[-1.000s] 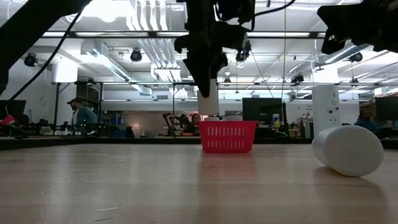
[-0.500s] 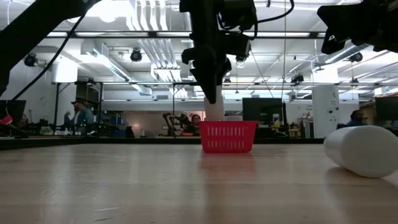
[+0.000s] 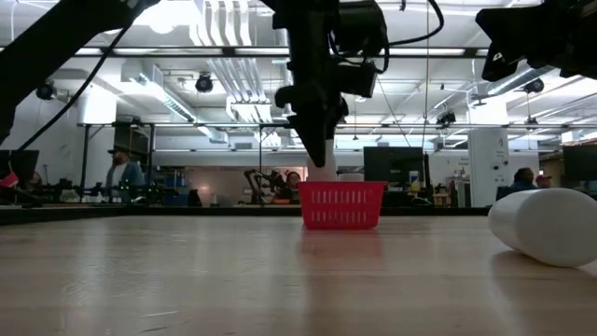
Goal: Pick and place pill bottles into a basket
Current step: Put the middle left white medicine bottle into the red bin, then put the bottom white medicine bottle into the red bin
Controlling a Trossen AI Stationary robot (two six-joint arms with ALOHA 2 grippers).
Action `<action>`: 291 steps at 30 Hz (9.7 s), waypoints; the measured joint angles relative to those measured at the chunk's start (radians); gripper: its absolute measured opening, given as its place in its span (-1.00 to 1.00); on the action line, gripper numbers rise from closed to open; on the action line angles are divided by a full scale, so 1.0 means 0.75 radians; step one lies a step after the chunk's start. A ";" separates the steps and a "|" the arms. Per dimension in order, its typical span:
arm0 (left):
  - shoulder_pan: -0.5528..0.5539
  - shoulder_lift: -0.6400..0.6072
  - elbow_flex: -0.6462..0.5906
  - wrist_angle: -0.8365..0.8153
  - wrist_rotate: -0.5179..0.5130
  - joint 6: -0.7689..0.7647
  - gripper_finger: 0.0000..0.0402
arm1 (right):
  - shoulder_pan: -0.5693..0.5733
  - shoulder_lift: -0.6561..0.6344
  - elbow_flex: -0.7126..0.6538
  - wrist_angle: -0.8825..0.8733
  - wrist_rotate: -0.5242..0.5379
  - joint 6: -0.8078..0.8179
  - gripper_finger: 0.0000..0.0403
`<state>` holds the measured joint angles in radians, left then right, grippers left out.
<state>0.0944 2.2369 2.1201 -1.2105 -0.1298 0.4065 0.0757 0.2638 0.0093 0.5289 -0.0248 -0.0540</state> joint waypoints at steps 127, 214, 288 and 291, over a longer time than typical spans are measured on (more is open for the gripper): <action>-0.295 -1.079 -1.519 1.374 -0.015 -0.333 0.20 | 0.000 0.011 0.000 -0.001 -0.001 0.000 -0.96; -0.082 -2.873 -2.818 1.742 0.054 -0.439 -0.99 | 0.000 0.080 0.001 0.001 0.001 0.127 -0.96; -0.082 -2.741 -2.678 1.414 0.052 -0.322 -0.99 | 0.009 0.670 0.754 -0.861 0.022 0.117 -0.96; -0.082 -2.738 -2.681 1.403 0.051 -0.322 -0.99 | 0.009 0.670 0.754 -0.860 0.022 0.124 -0.96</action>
<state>0.0326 0.1833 0.1092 -0.1582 -0.0912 0.1650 0.0826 0.7662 0.5747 -0.1162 -0.0079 0.0387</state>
